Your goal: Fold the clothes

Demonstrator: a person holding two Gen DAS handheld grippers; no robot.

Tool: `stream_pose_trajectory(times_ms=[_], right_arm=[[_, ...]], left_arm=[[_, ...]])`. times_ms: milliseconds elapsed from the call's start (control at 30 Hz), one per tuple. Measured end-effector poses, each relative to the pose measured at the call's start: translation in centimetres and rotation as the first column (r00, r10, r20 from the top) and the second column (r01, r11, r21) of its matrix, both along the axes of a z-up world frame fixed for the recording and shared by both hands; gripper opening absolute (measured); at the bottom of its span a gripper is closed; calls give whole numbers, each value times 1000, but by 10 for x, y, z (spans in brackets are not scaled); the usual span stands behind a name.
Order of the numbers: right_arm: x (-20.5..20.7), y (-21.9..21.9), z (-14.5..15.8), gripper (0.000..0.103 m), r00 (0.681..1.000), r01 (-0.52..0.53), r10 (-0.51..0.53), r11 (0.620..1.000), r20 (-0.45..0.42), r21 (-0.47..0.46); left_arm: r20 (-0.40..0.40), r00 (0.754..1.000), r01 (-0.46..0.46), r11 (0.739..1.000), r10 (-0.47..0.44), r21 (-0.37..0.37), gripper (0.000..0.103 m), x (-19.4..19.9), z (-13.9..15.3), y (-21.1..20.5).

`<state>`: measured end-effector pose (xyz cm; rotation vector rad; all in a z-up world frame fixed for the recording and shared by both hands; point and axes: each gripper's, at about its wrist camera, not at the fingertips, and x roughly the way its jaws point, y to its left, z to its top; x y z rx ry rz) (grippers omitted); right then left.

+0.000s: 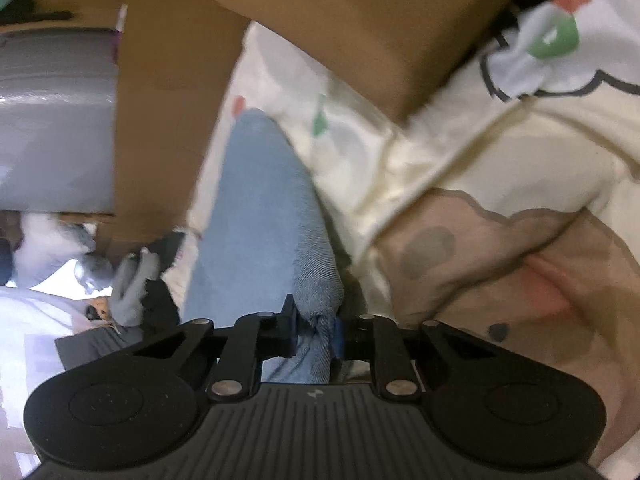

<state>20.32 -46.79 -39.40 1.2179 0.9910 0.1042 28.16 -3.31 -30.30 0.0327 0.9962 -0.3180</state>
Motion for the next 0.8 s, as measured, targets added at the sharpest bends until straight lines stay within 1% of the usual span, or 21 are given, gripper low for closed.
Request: stream_pose_trajectory(times_ms=[67, 200, 233, 267, 333, 367, 433, 500, 567, 600, 667, 700, 733, 800], right_arm=[[1, 2, 3, 18, 1000, 5, -5, 1000, -3, -18], [3, 6, 7, 27, 1000, 15, -15, 999, 12, -46], [2, 6, 7, 33, 1000, 19, -18, 999, 15, -49], [1, 6, 7, 38, 1000, 23, -22, 998, 15, -51], [2, 6, 4, 38, 999, 36, -36, 998, -4, -51], [3, 5, 2, 38, 999, 43, -43, 998, -10, -51], [3, 5, 0, 38, 998, 60, -61, 997, -7, -46], [3, 5, -1, 38, 997, 77, -77, 996, 1, -44], [5, 5, -1, 38, 996, 85, -84, 995, 12, -45], [6, 6, 0, 37, 996, 84, -84, 995, 18, -48], [8, 9, 0, 30, 997, 71, -69, 996, 26, -59], [9, 10, 1, 30, 998, 65, -64, 996, 26, -65], [10, 11, 1, 30, 998, 60, -58, 996, 26, -72], [12, 13, 4, 30, 999, 43, -41, 994, 26, -97]], left_arm=[[0, 999, 43, 999, -43, -10, 54, 1, -2, -10], [-21, 992, 120, 993, -121, -18, 47, 4, -10, -29], [-33, 990, 135, 991, -135, -19, 43, 6, -14, -32], [-45, 988, 149, 989, -150, -21, 40, 7, -17, -36], [-76, 984, 160, 987, -162, -30, 27, 9, -28, -41], [-92, 981, 165, 986, -168, -35, 25, 10, -34, -44], [-123, 976, 176, 983, -180, -45, 6, 12, -45, -49], [-156, 969, 188, 982, -191, -37, 4, 11, -55, -54], [-188, 965, 182, 983, -184, -30, 3, 9, -67, -57], [-201, 963, 173, 984, -177, -39, 3, 6, -72, -57], [-222, 958, 180, 983, -184, -39, 2, 2, -80, -58], [-233, 954, 183, 982, -187, -39, 1, 0, -83, -58], [-229, 953, 197, 980, -198, -31, 3, 0, -84, -59], [-220, 950, 224, 974, -222, -13, 3, 1, -86, -61]])
